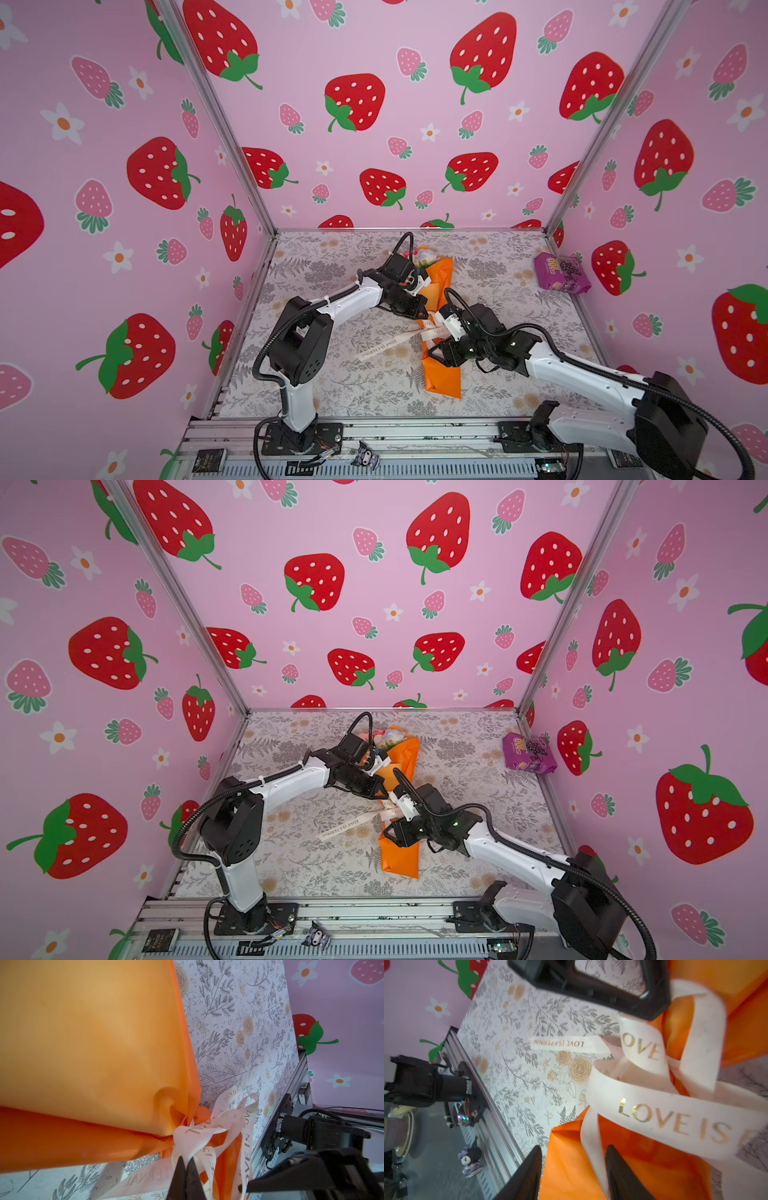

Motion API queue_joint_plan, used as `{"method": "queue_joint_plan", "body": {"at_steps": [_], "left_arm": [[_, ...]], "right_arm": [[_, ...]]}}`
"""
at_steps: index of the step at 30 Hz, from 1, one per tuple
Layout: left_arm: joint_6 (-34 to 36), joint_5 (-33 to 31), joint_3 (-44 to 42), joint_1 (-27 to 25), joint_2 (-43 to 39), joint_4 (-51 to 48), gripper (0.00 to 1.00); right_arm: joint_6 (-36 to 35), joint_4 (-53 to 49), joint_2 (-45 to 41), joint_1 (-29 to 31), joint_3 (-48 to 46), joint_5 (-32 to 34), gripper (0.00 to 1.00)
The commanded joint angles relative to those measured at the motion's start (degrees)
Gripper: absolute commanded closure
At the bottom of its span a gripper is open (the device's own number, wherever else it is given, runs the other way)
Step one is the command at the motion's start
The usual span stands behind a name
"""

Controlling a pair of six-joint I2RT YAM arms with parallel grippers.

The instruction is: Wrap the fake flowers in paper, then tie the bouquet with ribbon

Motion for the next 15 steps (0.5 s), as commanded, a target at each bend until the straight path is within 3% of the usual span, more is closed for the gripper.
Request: {"method": "queue_joint_plan", "body": {"at_steps": [1, 4, 9, 15], "left_arm": [[0.5, 1.3, 0.5, 0.0, -1.4, -0.9, 1.00], [0.5, 1.6, 0.5, 0.0, -1.4, -0.9, 1.00], [1.0, 0.3, 0.7, 0.1, -1.9, -1.7, 1.00], [2.5, -4.7, -0.7, 1.3, -4.0, -2.7, 1.00]], "right_arm": [[-2.9, -0.7, 1.4, 0.3, 1.9, 2.1, 0.47], [-2.9, -1.6, 1.4, 0.3, 2.0, 4.3, 0.51], [-1.4, -3.6, -0.3, 0.2, 0.9, 8.1, 0.85], [2.7, -5.6, -3.4, -1.9, -0.2, 12.6, 0.96]]}}
